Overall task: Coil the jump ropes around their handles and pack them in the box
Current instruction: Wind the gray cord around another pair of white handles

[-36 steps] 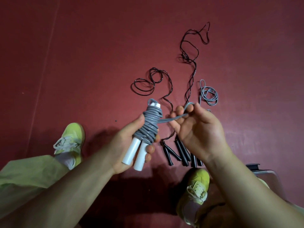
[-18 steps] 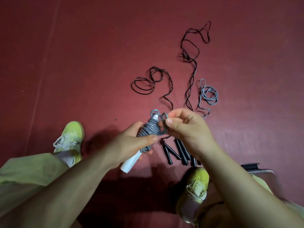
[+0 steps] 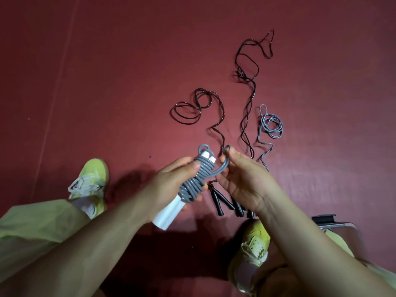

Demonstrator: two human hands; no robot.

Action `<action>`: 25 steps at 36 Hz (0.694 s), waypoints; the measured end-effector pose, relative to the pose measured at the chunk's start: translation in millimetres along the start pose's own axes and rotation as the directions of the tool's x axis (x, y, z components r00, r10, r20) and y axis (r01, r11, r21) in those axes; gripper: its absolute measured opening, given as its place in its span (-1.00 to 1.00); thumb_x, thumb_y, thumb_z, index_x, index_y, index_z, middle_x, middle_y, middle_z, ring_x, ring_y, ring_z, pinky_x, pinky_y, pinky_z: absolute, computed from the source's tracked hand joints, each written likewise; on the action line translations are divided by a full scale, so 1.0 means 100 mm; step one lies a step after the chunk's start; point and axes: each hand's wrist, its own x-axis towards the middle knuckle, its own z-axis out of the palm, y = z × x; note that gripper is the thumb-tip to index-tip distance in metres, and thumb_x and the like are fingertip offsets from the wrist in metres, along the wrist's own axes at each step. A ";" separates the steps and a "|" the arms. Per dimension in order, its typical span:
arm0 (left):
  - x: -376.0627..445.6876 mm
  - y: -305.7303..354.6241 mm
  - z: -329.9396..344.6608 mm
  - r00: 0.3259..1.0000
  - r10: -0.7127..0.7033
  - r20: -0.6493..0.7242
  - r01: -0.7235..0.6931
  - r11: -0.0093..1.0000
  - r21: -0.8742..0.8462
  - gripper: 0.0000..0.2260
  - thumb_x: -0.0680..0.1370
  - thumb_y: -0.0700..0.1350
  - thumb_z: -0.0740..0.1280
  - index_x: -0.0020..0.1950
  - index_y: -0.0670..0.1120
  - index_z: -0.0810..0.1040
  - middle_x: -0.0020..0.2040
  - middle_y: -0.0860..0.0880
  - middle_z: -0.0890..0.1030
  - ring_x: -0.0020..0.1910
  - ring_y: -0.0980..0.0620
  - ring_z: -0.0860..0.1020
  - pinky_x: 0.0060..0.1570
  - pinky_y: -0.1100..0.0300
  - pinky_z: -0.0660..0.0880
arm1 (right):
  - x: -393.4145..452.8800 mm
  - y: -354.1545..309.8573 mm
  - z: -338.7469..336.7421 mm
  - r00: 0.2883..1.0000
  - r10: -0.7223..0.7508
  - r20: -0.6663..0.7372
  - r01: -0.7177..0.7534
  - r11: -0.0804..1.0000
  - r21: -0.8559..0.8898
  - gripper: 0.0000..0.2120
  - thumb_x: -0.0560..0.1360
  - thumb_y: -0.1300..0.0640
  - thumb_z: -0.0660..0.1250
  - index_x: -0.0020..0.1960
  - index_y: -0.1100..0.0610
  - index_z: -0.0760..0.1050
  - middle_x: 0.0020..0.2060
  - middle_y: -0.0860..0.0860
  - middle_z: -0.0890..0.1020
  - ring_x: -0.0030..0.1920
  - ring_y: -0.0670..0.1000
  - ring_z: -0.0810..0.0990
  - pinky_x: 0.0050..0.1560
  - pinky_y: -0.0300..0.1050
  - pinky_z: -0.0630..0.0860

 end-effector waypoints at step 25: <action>-0.13 0.10 -0.09 0.970 -0.054 0.236 0.095 0.982 -0.165 -0.75 0.48 0.03 0.28 0.12 0.03 0.56 -0.04 -0.17 0.62 -0.19 -0.30 0.63 -0.47 0.11 0.53 | -0.06 -0.22 -0.10 0.954 0.077 0.288 0.025 0.941 -0.337 -0.87 0.35 0.18 0.44 -0.37 0.11 0.61 -0.46 0.00 0.51 -0.50 -0.14 0.32 -0.45 -0.33 0.37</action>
